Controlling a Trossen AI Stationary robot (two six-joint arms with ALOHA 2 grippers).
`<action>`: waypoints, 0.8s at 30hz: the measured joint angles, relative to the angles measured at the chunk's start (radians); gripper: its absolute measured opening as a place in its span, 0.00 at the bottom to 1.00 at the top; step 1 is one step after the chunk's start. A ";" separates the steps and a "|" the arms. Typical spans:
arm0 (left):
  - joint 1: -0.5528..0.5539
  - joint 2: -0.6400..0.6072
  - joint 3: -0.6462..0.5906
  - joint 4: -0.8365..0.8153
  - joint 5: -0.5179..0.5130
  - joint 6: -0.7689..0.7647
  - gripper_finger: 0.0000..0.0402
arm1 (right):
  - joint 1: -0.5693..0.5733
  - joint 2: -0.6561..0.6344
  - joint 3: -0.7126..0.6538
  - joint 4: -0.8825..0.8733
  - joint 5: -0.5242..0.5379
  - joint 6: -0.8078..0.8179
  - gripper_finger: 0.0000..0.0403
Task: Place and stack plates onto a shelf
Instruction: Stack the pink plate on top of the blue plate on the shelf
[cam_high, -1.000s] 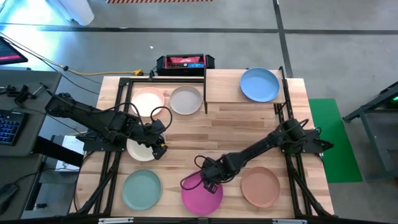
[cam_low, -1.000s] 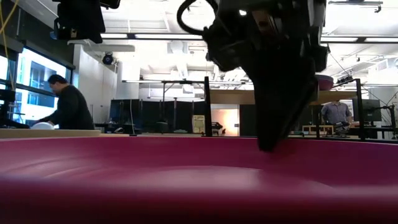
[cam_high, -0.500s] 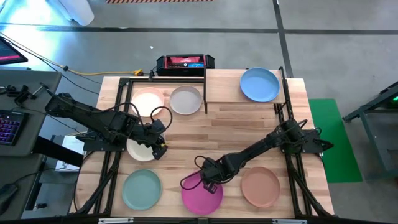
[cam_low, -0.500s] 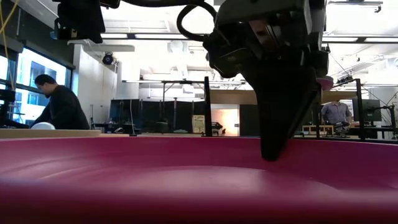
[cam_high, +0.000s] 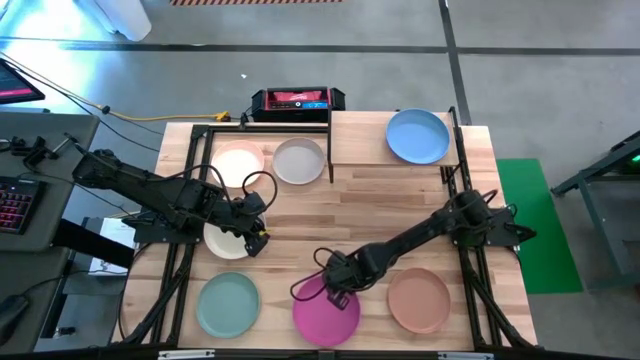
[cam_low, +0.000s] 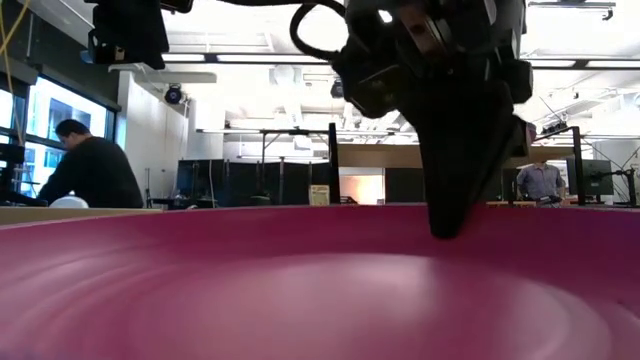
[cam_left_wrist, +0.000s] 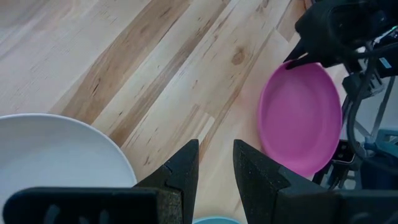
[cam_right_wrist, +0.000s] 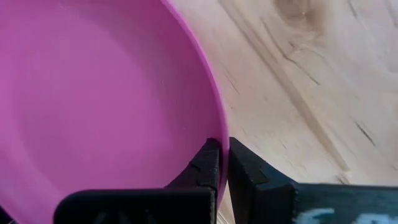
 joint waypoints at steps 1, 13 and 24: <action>0.000 0.000 0.000 0.001 0.000 0.000 0.22 | -0.003 -0.007 0.000 -0.007 0.002 -0.001 0.00; 0.000 0.000 0.000 0.001 0.000 0.000 0.22 | -0.023 -0.082 0.000 -0.103 0.021 -0.011 0.00; 0.003 0.000 0.000 0.000 0.000 0.055 0.22 | -0.080 -0.220 0.000 -0.158 0.041 -0.019 0.00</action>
